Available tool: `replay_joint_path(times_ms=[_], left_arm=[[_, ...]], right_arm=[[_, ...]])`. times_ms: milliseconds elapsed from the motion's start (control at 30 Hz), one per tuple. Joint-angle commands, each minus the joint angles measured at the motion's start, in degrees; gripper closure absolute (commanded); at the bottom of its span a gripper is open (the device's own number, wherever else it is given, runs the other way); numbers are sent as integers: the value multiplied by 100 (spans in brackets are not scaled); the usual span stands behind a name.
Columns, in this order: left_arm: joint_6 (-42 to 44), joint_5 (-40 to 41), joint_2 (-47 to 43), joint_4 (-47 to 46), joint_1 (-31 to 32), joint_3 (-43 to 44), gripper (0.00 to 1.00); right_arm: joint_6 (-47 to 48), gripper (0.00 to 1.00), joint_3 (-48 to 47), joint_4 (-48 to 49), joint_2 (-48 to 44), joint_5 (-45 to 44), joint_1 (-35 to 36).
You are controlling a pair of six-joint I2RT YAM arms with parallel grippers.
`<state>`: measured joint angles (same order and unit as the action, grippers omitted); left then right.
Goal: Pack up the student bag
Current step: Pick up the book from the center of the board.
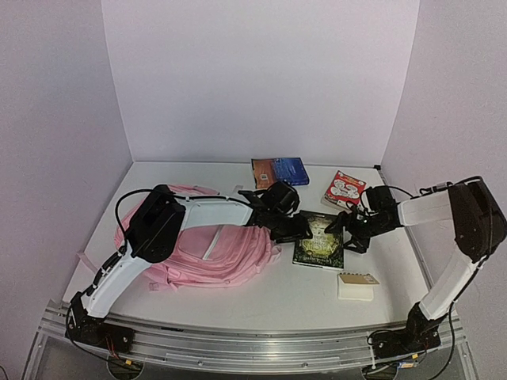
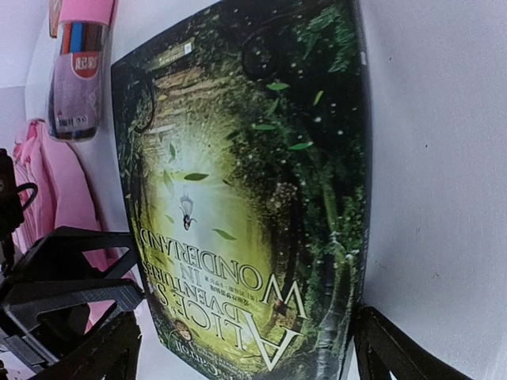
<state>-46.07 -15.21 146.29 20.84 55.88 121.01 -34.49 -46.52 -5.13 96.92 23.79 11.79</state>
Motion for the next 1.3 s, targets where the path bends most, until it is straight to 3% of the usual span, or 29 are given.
replay_joint_path(times_ms=[0,333,433,733,1000,1133,1267], left_arm=[[-198,-248,393,195,-10,-1,53],[-625,-612,258,-254,-7,-644,66],[-818,-699,183,-513,-7,-855,67],[-1180,-856,-56,-1055,-7,-1387,69],[-1229,-910,-100,-1166,1,-1406,69],[-1183,-832,-109,-1064,1,-1373,69],[-1071,-762,-150,-939,-1,-1361,68]], right_arm=[[-652,12,198,762,446,1110,43],[-2485,16,862,3693,-321,1858,42],[-2754,18,892,4043,-429,1938,43],[-2846,26,1158,4287,-750,1686,42],[-2767,32,1118,4230,-76,1747,50],[-2565,45,1079,4014,75,1646,47],[-1952,65,912,2808,-106,1194,52]])
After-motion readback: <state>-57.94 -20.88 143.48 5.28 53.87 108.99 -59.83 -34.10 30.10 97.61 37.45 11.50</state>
